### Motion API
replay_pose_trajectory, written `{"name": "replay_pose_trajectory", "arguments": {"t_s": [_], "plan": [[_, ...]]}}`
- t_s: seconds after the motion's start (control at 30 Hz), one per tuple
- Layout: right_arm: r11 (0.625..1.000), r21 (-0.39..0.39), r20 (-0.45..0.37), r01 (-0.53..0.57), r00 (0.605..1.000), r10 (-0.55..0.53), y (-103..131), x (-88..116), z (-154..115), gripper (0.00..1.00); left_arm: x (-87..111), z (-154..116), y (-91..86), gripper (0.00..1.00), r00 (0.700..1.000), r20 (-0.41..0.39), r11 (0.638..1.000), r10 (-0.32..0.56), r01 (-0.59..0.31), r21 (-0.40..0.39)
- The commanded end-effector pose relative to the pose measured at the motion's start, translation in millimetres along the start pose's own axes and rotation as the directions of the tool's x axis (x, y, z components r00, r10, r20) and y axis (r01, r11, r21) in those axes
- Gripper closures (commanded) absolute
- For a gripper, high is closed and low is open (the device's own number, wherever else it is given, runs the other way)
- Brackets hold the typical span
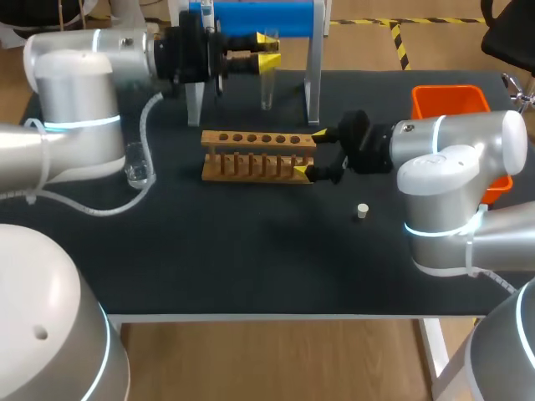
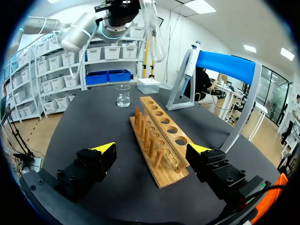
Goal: Invert the test tube, pick up the pipette, mount the tip to pipette, aspirate from beaker and dispense into the tube, eject the tip, return the pipette, and cap with the stopper.
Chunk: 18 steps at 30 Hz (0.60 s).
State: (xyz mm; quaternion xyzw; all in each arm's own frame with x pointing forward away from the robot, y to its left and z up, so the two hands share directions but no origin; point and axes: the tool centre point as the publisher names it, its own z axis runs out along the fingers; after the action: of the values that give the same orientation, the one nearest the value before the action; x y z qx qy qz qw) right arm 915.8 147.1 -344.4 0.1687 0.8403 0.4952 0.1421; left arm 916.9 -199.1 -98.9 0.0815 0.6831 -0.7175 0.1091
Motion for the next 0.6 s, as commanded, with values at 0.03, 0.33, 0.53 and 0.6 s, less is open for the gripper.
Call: {"name": "replay_pose_trajectory", "arguments": {"t_s": [0.03, 0.33, 0.53, 0.6], "plan": [[1.000, 0.002, -0.003, 0.000, 1.000, 0.000, 0.2, -0.6, -0.8, 0.00, -4.0, 1.7, -0.7, 1.00, 0.993, -0.001, 0.993, -0.115, 0.115, -0.018], [1.000, 0.002, -0.003, 0.000, 1.000, 0.000, 0.2, -0.6, -0.8, 0.00, -4.0, 1.7, -0.7, 1.00, 0.993, -0.001, 0.993, -0.115, 0.115, -0.018], [1.000, 0.002, -0.003, 0.000, 1.000, 0.000, 0.2, -0.6, -0.8, 0.00, -10.1, -0.7, 19.0, 1.00, 0.992, 0.026, 0.992, -0.127, 0.127, 0.016], [1.000, 0.002, -0.003, 0.000, 1.000, 0.000, 0.2, -0.6, -0.8, 0.00, -12.4, -1.9, 24.0, 1.00, 0.992, 0.026, 0.992, -0.127, 0.126, 0.021]]}}
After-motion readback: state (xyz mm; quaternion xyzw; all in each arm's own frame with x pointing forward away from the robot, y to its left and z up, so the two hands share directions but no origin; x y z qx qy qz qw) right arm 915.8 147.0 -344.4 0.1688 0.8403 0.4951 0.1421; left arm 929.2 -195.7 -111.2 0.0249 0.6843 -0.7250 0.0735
